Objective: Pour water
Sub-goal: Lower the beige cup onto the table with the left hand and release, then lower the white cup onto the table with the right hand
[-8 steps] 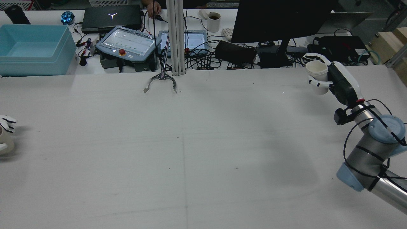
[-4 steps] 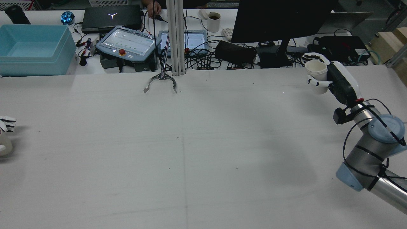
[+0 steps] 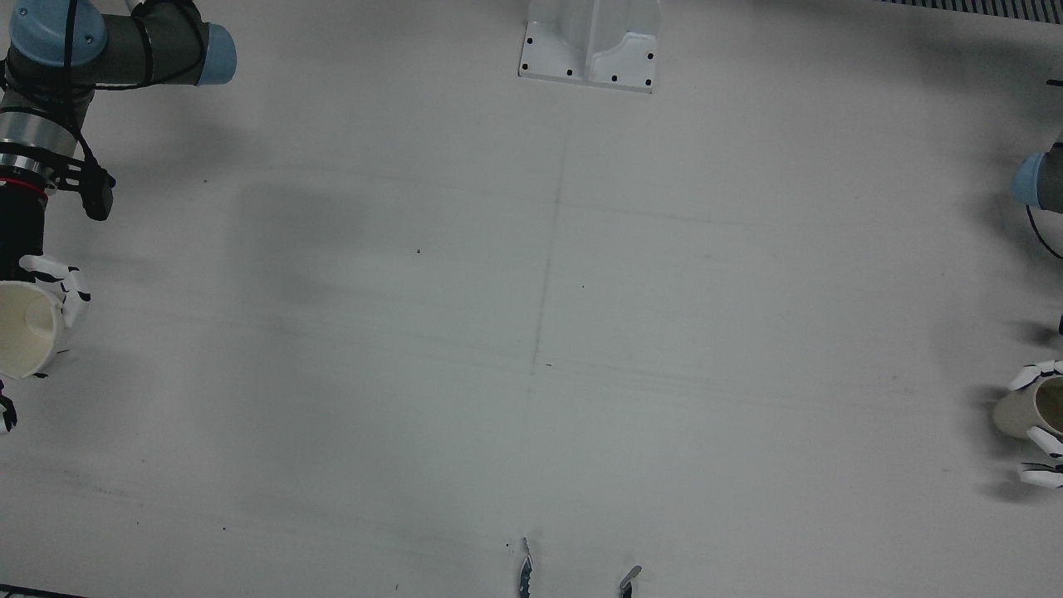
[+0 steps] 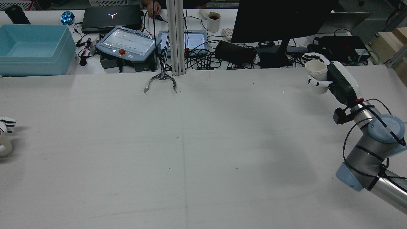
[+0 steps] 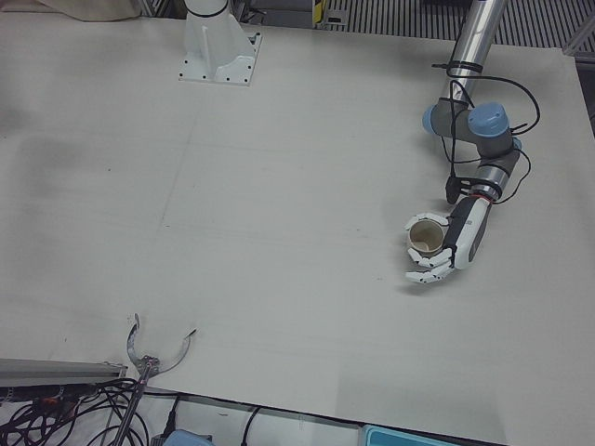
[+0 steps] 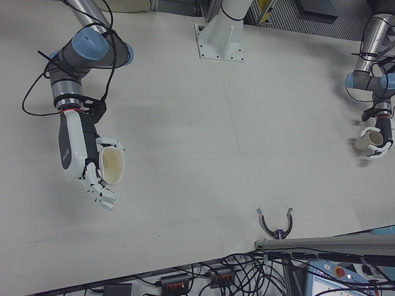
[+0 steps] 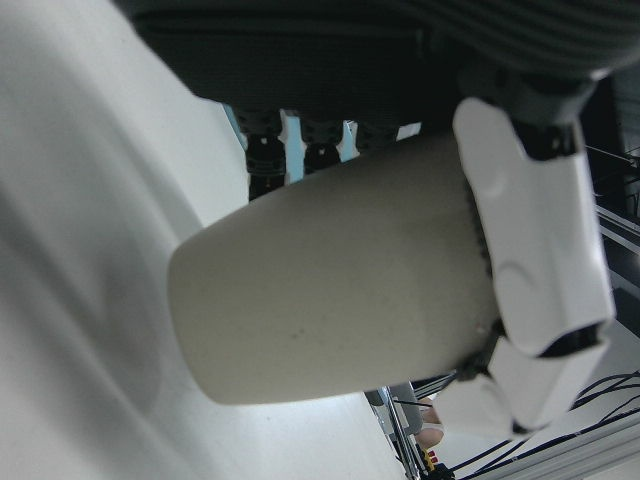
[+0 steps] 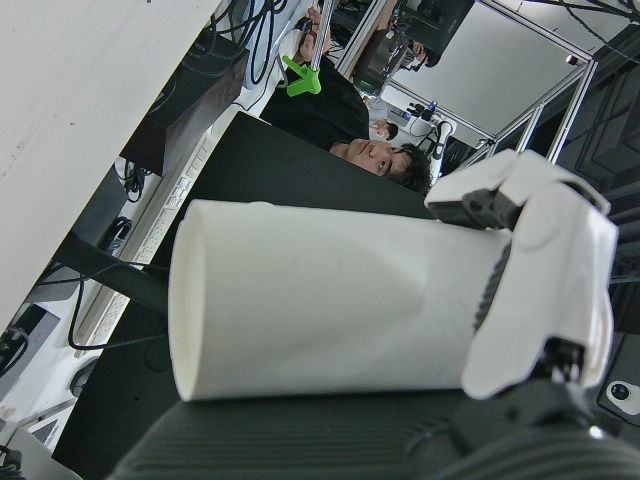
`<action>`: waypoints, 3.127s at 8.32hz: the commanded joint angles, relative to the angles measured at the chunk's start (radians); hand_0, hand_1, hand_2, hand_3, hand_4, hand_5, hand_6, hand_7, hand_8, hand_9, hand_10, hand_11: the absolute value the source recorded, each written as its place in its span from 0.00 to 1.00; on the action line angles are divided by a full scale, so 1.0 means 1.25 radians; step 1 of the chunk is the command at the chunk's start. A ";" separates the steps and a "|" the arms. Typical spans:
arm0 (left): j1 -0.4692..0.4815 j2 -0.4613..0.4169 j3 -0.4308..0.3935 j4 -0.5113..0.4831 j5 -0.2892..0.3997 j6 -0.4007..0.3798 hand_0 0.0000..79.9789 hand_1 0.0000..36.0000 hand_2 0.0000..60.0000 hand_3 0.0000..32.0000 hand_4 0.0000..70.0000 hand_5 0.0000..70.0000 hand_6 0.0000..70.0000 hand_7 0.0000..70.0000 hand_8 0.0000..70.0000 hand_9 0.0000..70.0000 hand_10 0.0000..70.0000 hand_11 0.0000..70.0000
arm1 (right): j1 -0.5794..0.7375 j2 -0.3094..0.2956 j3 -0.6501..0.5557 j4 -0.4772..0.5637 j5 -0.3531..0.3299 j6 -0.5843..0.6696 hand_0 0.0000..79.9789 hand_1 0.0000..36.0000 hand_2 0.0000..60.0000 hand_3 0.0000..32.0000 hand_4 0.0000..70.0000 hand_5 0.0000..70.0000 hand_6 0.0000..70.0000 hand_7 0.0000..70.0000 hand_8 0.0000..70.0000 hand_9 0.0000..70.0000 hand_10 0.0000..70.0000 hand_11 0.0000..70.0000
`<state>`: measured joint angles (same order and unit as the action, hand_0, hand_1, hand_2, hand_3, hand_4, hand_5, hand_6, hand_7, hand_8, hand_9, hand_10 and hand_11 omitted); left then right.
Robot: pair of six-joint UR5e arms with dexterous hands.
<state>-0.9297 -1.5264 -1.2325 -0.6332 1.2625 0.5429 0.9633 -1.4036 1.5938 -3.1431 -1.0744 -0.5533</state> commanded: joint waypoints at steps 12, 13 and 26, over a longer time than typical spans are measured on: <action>-0.011 0.050 -0.007 -0.036 -0.001 -0.022 0.63 0.43 0.06 0.00 0.25 0.14 0.16 0.09 0.05 0.01 0.13 0.21 | 0.000 0.000 0.002 0.000 -0.001 0.001 0.57 0.82 1.00 0.00 0.00 0.42 0.32 0.17 0.27 0.22 0.48 0.71; -0.049 0.054 -0.010 -0.032 0.001 -0.052 0.63 0.44 0.08 0.00 0.24 0.14 0.16 0.08 0.05 0.01 0.13 0.21 | -0.009 -0.006 -0.009 0.007 0.005 0.001 0.58 0.81 1.00 0.00 0.00 0.43 0.32 0.17 0.27 0.22 0.48 0.71; -0.085 0.141 -0.062 -0.090 0.006 -0.062 0.65 0.48 0.00 0.00 0.14 0.13 0.11 0.06 0.01 0.00 0.09 0.15 | -0.117 -0.061 -0.077 0.066 0.002 0.122 0.61 0.69 0.74 0.00 0.00 0.29 0.19 0.02 0.17 0.18 0.32 0.51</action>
<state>-1.0355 -1.3714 -1.3125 -0.7232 1.2701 0.4648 0.8213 -1.4791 1.4975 -3.0604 -1.0740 -0.3999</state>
